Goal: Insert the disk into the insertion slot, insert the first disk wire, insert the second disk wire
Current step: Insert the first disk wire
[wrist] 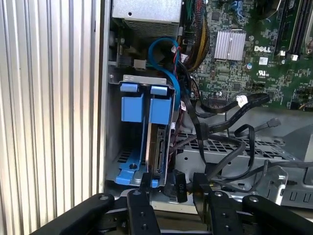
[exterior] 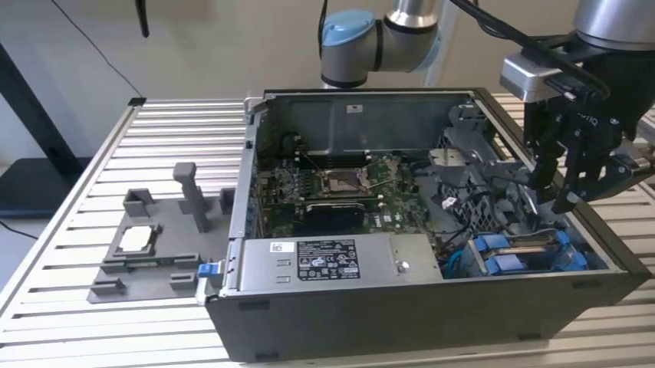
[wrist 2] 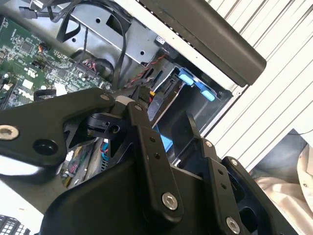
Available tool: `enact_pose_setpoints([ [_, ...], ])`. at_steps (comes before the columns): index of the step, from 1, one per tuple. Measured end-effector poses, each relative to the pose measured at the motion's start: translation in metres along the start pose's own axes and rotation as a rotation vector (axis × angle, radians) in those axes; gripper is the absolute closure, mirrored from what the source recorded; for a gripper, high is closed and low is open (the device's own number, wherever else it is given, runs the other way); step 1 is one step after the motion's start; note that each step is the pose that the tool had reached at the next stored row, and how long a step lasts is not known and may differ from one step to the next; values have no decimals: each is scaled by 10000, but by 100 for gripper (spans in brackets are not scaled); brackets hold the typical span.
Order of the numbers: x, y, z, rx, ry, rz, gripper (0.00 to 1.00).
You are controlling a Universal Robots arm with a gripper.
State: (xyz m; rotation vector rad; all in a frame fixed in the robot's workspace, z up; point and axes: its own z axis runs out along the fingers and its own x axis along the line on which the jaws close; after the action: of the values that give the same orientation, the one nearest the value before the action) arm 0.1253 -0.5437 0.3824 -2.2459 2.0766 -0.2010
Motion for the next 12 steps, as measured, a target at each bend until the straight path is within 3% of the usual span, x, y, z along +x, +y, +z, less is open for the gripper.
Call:
enact_pose_setpoints([
  [6, -1, 0, 0, -1, 14, -2, 55],
  [7, -1, 0, 0, -1, 15, -3, 62],
  [12, -2, 8, -1, -2, 18, 0, 62],
])
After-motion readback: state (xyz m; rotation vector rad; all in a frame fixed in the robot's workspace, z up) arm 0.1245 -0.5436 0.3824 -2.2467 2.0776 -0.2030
